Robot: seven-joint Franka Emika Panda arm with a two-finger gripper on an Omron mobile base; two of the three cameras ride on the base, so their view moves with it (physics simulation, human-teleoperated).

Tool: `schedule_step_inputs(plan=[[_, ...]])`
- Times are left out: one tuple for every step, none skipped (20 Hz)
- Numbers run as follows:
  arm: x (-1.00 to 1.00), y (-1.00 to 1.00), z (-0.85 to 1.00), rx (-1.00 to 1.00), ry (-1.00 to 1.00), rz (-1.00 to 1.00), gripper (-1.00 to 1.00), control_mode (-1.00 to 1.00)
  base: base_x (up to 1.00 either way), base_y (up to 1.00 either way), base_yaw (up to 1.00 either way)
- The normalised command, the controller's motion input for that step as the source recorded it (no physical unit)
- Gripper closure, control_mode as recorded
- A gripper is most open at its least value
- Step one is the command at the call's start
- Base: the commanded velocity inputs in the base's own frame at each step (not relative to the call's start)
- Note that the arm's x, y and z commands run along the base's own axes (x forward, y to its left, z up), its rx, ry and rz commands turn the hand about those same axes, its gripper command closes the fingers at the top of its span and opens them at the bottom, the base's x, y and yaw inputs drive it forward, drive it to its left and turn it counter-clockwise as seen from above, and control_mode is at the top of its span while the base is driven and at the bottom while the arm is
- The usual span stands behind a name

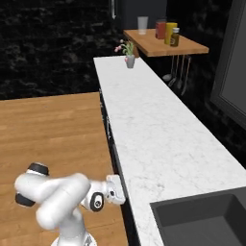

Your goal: Pick up the cup and bowl from the counter, place them in the dishwasher, and close the dishwasher door.

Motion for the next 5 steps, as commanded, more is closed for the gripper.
schedule_step_inputs(plan=[[1.0,-1.0,-0.91,-0.33,0.0,-0.11,-1.0,-1.0,0.0,0.0,0.0],[0.97,-1.0,-0.82,-0.37,0.09,-0.15,-1.0,-1.0,0.0,0.0,0.0],[0.79,-0.79,-0.61,-0.33,0.14,-0.18,-1.0,-1.0,0.0,0.0,0.0],[0.62,-0.31,-0.35,-0.24,0.17,-0.19,-1.0,-1.0,0.0,0.0,0.0],[0.51,-0.05,-0.14,-0.15,0.17,-0.19,-1.0,-1.0,0.0,0.0,0.0]])
